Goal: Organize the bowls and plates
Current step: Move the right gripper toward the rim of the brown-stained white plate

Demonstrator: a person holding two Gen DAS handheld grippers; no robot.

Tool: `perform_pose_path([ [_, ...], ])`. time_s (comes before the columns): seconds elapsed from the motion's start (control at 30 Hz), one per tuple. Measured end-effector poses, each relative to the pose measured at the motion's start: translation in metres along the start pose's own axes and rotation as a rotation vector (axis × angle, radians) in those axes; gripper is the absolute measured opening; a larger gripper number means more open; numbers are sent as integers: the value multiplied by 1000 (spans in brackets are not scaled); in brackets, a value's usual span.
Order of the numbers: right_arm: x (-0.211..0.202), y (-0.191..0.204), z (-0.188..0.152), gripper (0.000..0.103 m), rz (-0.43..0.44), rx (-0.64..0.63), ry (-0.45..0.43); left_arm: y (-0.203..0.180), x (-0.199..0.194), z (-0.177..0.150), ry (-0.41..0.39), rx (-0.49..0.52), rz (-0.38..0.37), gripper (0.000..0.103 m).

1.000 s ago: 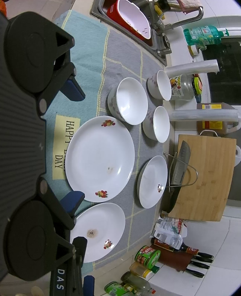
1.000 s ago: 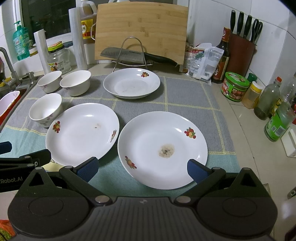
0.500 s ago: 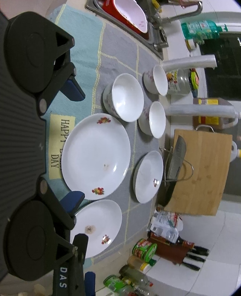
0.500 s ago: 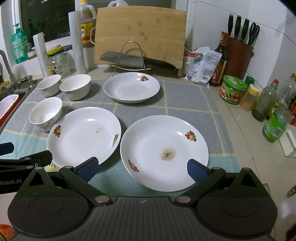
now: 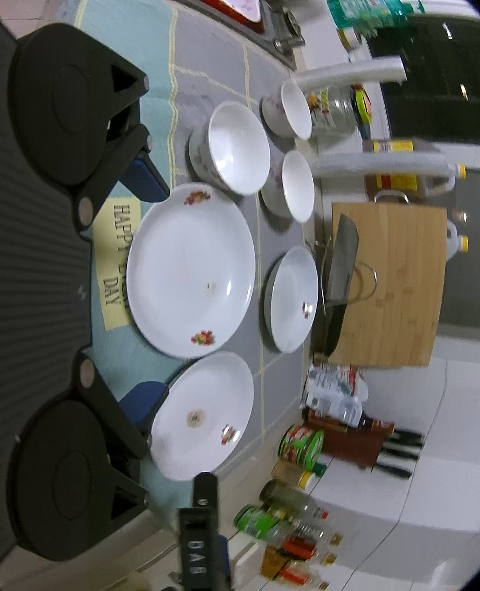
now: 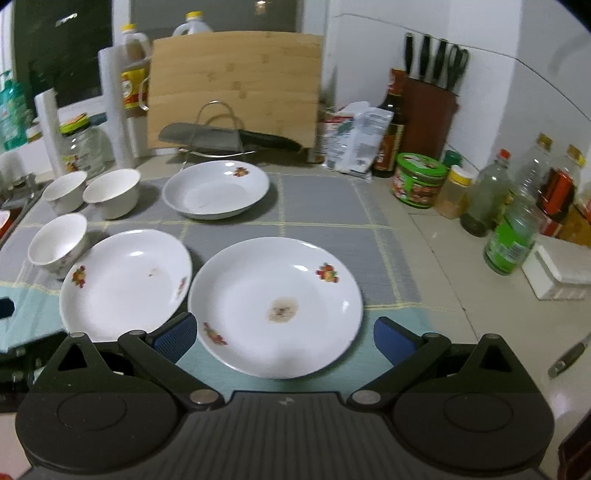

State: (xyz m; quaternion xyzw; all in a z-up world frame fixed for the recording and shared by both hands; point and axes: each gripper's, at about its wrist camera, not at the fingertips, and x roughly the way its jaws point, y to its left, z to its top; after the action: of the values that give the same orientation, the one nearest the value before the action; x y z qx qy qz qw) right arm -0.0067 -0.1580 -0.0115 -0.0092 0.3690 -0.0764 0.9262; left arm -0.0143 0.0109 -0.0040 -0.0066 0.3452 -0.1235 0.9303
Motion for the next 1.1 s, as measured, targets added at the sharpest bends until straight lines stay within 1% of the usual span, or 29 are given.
perform_pose_path([
  [0.17,1,-14,0,103,-23,36,1,-12,5,-7,0,41,-43,102],
  [0.43,11,-36,0,103,-36,58,9,-41,23,-17,25,103,-110,102],
  [0.57,19,-47,2,103,-30,53,13,-60,39,-22,67,147,-129,102],
  [0.67,28,-57,5,103,-14,52,16,-71,52,-25,91,154,-145,102],
  [0.87,55,-76,13,103,16,41,56,-94,78,-27,138,171,-132,102],
  [1.1,86,-92,21,103,54,29,93,-112,109,-26,184,148,-116,102],
])
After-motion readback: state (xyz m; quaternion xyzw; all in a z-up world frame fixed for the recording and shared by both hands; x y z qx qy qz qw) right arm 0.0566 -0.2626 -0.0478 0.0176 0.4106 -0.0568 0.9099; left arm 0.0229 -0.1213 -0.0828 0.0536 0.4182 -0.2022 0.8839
